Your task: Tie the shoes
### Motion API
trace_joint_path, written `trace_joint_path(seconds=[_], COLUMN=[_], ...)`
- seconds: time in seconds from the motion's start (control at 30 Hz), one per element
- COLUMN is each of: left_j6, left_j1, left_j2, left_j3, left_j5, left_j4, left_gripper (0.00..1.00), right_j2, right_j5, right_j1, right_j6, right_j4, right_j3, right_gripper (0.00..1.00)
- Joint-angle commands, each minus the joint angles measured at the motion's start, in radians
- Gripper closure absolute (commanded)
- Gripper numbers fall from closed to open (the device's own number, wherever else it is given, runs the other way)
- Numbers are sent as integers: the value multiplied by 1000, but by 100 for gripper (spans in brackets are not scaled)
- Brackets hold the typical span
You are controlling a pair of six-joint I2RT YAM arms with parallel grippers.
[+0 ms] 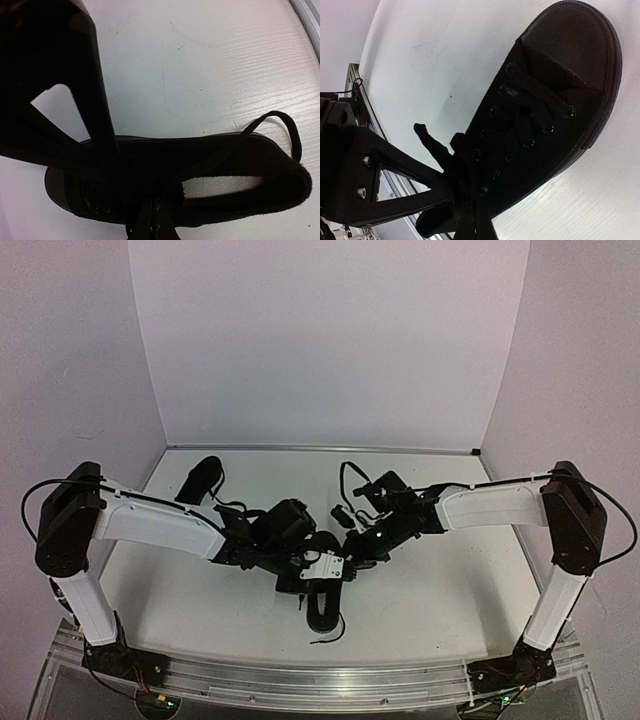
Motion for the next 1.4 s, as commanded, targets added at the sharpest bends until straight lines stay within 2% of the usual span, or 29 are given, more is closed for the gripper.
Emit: trace_joint_path(seconds=[0.0, 0.2, 0.4, 0.57, 0.77, 1.17, 1.37], left_j6=[-58, -69, -31, -10, 0, 3, 7], left_j1=[-4, -4, -5, -5, -5, -6, -6], left_j2=[-91, -108, -70, -50, -19, 18, 2], left_j3=[-38, -57, -30, -13, 4, 16, 7], left_j5=[-7, 13, 17, 33, 52, 21, 3], left_j4=[93, 105, 60, 46, 22, 27, 42], left_gripper=[100, 99, 83, 78, 81, 81, 95], right_j2=[-32, -32, -35, -36, -33, -30, -27], right_j5=[-12, -13, -12, -10, -10, -14, -15], right_j1=[-4, -4, -4, -4, -5, -6, -6], right_j6=[2, 4, 8, 9, 9, 10, 10], right_j4=[27, 29, 33, 33, 33, 36, 37], right_j3=[0, -3, -5, -8, -8, -9, -9], right_gripper=[100, 100, 100, 100, 100, 100, 100])
